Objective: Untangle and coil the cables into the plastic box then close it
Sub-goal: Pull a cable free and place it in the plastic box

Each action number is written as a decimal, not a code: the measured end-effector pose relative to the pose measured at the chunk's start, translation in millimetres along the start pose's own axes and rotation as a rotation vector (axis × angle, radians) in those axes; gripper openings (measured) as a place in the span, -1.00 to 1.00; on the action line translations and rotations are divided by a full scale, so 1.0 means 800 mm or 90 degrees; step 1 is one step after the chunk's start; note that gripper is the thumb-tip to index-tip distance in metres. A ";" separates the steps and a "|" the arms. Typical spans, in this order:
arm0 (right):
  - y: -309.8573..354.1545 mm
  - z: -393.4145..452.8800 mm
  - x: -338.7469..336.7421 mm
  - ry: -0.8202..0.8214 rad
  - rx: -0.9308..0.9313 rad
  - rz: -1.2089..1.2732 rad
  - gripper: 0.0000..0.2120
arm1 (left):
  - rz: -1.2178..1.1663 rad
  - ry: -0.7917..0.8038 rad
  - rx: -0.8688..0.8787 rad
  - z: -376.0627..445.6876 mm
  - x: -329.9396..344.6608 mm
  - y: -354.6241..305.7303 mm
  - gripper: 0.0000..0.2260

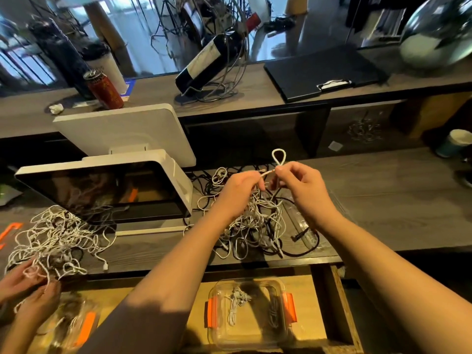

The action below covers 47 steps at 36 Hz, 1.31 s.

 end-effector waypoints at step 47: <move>0.045 0.035 -0.003 0.041 -0.179 -0.197 -0.84 | -0.127 -0.146 -0.265 -0.028 -0.004 0.129 -0.28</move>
Point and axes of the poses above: each hand's wrist, its own z-axis towards the middle knuckle, its own x-axis out of the palm, y = z × x, the point moved 6 cm from there along z, towards the middle knuckle, and after that the axes turned 8 degrees about -y, right-handed, at the moved point
